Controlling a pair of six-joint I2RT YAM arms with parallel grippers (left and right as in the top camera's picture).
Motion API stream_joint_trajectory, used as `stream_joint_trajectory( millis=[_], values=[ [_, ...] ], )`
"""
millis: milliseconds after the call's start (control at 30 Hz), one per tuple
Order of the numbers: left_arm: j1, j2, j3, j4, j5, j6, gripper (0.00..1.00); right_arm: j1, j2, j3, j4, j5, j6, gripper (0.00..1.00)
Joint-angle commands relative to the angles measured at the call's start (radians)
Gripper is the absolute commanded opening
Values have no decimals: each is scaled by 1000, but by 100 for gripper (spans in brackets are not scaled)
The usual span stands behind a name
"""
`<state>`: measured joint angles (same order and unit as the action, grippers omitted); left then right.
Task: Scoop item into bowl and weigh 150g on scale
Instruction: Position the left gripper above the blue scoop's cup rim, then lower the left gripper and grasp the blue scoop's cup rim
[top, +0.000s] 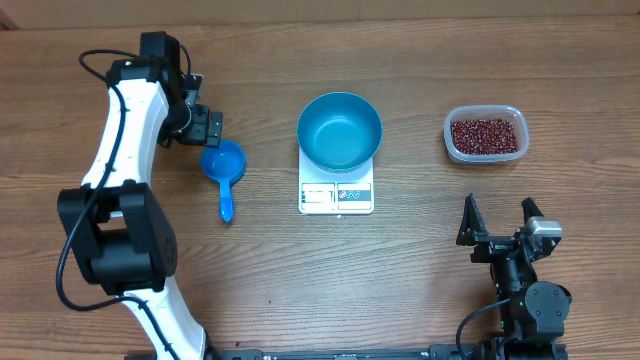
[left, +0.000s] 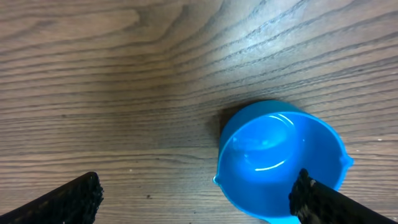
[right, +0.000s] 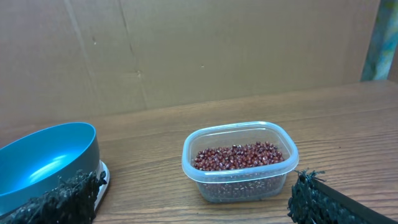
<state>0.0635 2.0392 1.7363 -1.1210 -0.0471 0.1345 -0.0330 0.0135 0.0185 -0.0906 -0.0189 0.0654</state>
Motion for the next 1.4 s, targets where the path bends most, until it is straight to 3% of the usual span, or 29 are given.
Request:
stream_joint_trajectory(
  millis=[0, 267, 1367],
  values=[
    [1, 25, 20, 5, -8, 23, 99, -4, -10, -11, 6, -2, -14, 100],
    [1, 50, 13, 11, -8, 68, 100, -4, -10, -11, 6, -2, -14, 100],
    [-5, 145, 0, 10, -5, 68, 99, -4, -10, -11, 6, -2, -14, 100]
  ],
)
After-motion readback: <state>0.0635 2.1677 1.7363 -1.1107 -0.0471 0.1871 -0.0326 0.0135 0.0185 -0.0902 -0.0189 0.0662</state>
